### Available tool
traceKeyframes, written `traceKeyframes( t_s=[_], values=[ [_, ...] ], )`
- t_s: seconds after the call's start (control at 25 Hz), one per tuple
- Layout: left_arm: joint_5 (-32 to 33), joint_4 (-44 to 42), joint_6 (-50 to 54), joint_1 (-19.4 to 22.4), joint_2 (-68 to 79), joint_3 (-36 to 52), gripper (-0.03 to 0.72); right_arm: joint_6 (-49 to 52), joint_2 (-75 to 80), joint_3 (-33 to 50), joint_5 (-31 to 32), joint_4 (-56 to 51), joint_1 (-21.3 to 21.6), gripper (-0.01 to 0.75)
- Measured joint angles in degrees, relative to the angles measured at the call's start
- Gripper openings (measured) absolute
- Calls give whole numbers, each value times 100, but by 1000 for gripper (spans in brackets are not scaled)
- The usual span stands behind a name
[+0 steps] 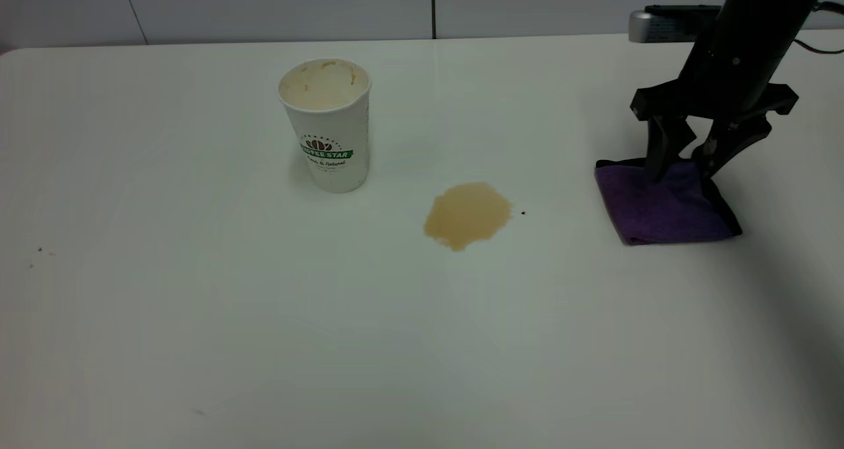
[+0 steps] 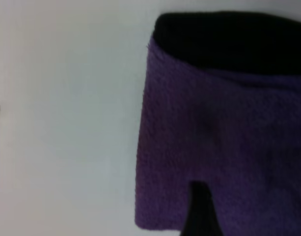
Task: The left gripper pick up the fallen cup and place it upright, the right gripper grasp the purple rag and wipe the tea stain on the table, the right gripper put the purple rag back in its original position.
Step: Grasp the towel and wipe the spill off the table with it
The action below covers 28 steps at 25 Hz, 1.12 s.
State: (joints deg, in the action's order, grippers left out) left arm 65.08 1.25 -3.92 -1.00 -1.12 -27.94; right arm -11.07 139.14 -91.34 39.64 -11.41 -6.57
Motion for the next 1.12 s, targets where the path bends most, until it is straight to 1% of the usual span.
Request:
traceKeyframes(
  t_s=[0.12, 0.28, 0.36, 0.4, 0.44, 0.52, 0.68, 0.72, 0.8, 0.92, 1.12],
  values=[
    [0, 0, 0, 0, 0, 0, 469, 0, 309, -196, 13, -5, -6, 589],
    [0, 6, 0, 0, 0, 0, 469, 13, 553, -255, -41, 118, -6, 588],
    [0, 6, 0, 0, 0, 0, 469, 26, 573, -283, -56, 129, -6, 572],
    [0, 12, 0, 0, 0, 0, 469, 38, 581, -294, -56, 129, -6, 551],
    [0, 12, 0, 0, 0, 0, 469, 43, 583, -294, -56, 129, -10, 518],
    [0, 12, 0, 0, 0, 0, 469, 43, 594, -294, -81, 156, -25, 415],
    [0, 17, 0, 0, 0, 0, 469, 34, 631, -300, -119, 180, -221, 106],
    [0, 17, 0, 0, 0, 0, 469, 13, 638, -300, -131, 140, -285, 65],
    [0, 17, 0, 0, 0, 0, 470, -73, 678, -320, -192, 12, -474, 43],
    [0, 17, 0, 0, 0, 0, 470, -102, 791, -532, -194, -77, -792, 42],
    [0, 17, 0, 0, 0, 0, 470, -109, 1086, -1253, 89, -123, -1256, 42]
  ],
)
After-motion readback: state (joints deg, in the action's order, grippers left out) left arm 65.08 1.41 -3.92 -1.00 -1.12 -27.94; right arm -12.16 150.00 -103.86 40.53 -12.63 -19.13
